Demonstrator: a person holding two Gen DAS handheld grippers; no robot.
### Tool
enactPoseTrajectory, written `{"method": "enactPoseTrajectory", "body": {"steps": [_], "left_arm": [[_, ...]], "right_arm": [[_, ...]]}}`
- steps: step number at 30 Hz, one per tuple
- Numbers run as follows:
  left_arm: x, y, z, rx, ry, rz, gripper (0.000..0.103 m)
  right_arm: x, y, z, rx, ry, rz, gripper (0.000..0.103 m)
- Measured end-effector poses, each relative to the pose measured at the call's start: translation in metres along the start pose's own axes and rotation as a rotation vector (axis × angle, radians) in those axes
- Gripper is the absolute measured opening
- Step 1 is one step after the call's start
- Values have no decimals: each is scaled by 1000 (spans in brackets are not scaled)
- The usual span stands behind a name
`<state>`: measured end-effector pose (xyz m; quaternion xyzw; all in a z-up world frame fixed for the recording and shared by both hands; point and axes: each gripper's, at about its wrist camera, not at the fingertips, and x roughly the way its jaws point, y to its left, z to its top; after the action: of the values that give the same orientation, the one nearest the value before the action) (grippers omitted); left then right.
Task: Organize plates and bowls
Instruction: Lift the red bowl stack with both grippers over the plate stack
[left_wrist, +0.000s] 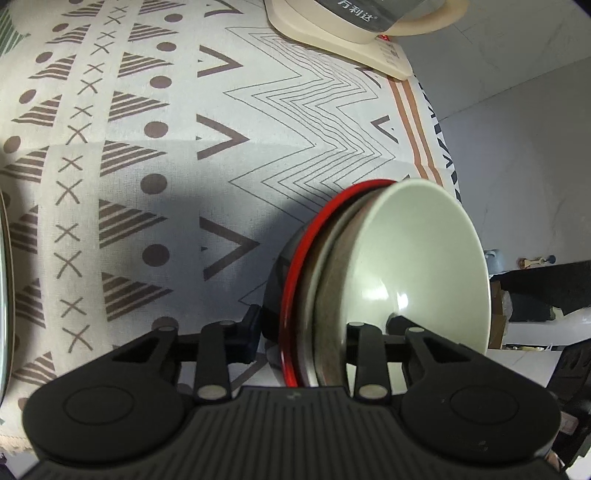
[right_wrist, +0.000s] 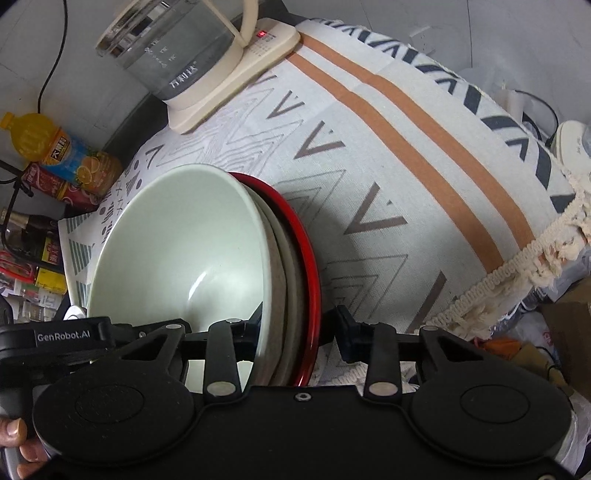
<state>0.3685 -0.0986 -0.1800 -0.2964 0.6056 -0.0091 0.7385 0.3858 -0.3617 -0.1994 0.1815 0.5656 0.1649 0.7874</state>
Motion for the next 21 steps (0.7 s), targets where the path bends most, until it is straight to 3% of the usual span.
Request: {"method": "enactPoseTrajectory", "body": {"steps": [9,21], "left_arm": [[-33,16,1,-35,-82,-47,32],[-91,68,-5,-130,-187,-40,33]], "right_arm": [[-5,27,6,-36,-41,49,35],[5,90,-2,-146,-20,116,35]]}}
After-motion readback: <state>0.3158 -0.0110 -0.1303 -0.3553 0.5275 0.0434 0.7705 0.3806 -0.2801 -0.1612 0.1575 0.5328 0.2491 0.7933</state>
